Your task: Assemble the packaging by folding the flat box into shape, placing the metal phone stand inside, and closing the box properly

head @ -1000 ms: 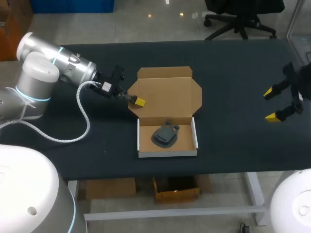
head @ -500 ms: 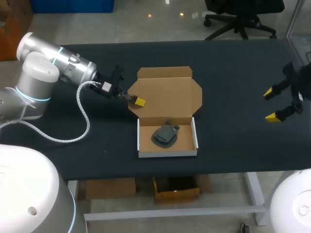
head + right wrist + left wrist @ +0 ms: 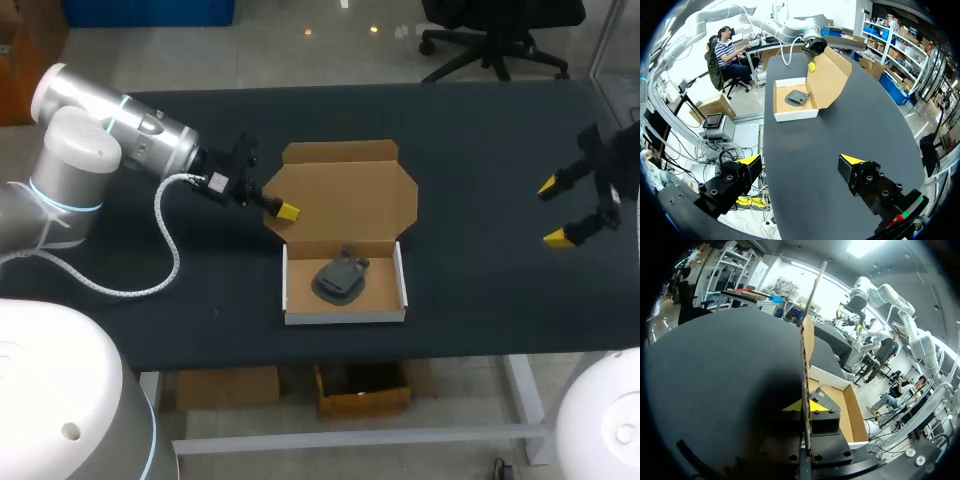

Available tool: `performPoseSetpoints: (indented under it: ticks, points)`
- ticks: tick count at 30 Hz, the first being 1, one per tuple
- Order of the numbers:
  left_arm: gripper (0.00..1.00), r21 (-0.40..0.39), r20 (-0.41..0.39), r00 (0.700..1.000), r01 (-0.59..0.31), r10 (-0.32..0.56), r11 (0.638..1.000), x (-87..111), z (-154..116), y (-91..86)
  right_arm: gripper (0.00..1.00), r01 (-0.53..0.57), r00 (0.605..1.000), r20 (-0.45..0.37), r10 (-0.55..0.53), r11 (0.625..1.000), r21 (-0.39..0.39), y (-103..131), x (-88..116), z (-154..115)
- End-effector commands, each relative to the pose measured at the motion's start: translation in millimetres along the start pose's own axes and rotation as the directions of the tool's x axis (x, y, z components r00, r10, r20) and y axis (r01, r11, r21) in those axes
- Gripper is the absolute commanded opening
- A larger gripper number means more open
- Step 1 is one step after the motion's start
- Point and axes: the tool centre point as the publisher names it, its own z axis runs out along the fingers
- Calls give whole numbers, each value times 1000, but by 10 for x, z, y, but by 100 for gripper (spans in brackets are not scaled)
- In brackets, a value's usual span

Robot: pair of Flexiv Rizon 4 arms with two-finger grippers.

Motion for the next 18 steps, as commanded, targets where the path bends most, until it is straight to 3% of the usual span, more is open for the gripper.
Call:
performPoseSetpoints:
  ticks: [1,18]
  points:
    - [0,9,43,999,-28,28,1000,125,-32,35,100,17,1000,-3,-17,1000,13,127,-34,-14]
    - [0,-22,108,966,-233,234,972,254,43,-13,100,148,989,-1,-148,986,78,634,-198,20]
